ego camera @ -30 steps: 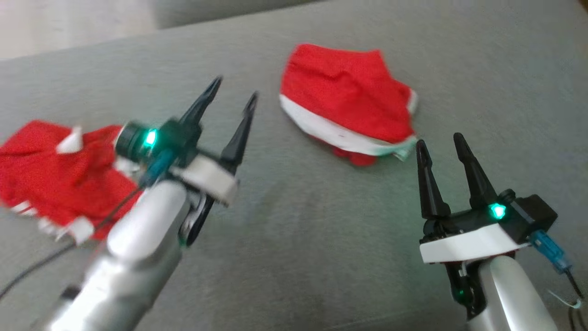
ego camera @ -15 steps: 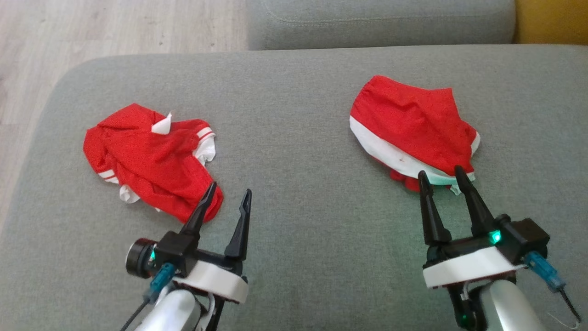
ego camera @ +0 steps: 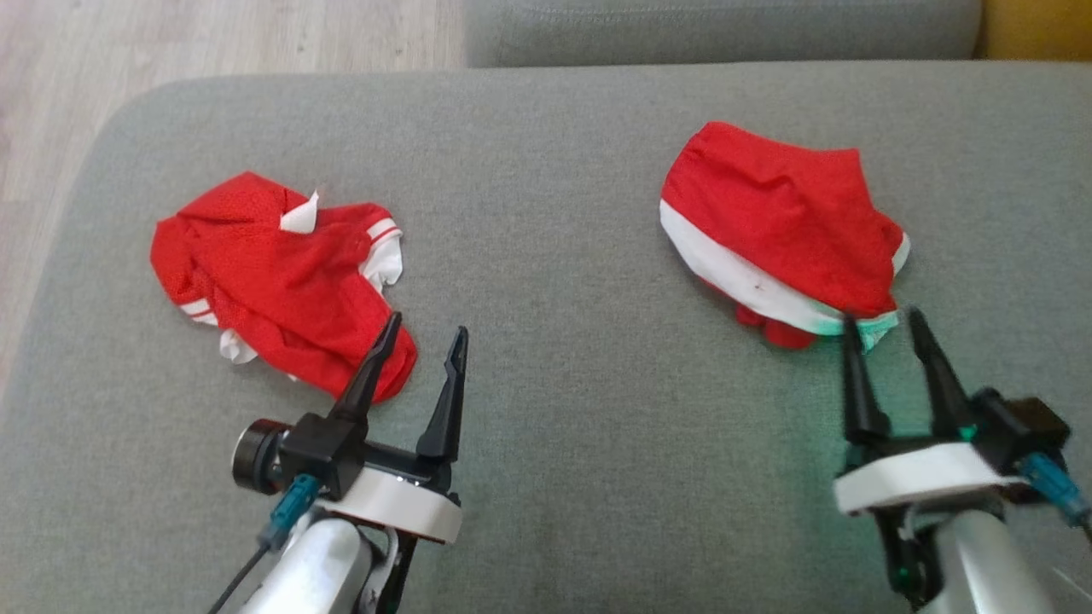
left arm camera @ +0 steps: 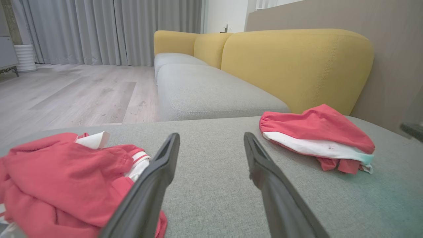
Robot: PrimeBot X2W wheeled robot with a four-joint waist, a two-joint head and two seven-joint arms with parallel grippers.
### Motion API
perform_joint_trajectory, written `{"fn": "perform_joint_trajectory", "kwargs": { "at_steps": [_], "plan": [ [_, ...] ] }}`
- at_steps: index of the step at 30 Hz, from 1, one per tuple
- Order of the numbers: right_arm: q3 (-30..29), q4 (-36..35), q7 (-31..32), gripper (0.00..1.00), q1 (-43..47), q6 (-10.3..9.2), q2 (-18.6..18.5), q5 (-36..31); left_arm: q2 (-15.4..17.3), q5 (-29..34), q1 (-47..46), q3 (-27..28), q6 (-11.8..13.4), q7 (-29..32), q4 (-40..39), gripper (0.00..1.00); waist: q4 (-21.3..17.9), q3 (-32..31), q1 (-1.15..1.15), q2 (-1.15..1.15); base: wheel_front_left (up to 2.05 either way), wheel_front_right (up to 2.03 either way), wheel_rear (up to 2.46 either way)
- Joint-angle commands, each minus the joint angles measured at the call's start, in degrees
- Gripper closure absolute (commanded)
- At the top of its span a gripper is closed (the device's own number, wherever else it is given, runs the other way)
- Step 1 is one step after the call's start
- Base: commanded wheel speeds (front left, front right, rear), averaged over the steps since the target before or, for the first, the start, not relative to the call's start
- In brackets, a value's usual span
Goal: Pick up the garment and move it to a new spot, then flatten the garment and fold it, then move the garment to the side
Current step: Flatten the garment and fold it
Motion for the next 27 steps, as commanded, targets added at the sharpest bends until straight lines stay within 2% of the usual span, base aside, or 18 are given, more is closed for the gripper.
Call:
{"fn": "perform_joint_trajectory", "kwargs": {
  "at_steps": [1,14,21,22,23,27],
  "plan": [
    [0.25,0.16,-0.62,0.00,-2.05,-0.04,-0.29,0.08,0.09,0.53,-2.47,2.42,-0.21,-0.54,-1.25,0.00,0.20,0.46,0.00,0.00,0.00,0.00,0.00],
    [-8.86,25.65,-0.09,0.00,-14.74,-0.04,-0.29,-1.24,-1.71,3.75,-4.50,5.25,-2.85,-0.54,0.08,0.00,2.75,4.50,0.00,0.00,0.00,0.00,0.00],
    [-12.21,34.02,-0.54,0.00,-20.06,-0.04,-0.29,-6.19,-2.41,4.61,-4.64,6.74,-3.74,-0.54,0.53,0.00,3.27,4.57,0.00,0.00,0.00,0.00,0.00],
    [-12.33,34.77,-0.57,0.55,-20.55,-0.04,-0.29,-6.56,-2.50,4.71,-4.56,6.95,-3.82,-0.54,0.59,0.00,3.18,4.43,0.00,0.00,0.00,0.00,0.00],
    [-12.41,34.83,-0.58,1.00,-20.98,-0.04,-0.29,-7.12,-2.59,4.79,-4.45,7.18,-3.87,-0.54,0.65,0.00,3.01,4.25,0.00,0.00,0.00,0.00,0.00],
    [-12.77,33.72,-0.60,1.00,-21.04,-0.04,-0.29,-8.63,-2.94,4.93,-4.04,7.82,-4.08,-0.54,0.75,0.00,2.27,3.48,0.00,0.00,0.00,0.00,0.00]
  ]
}}
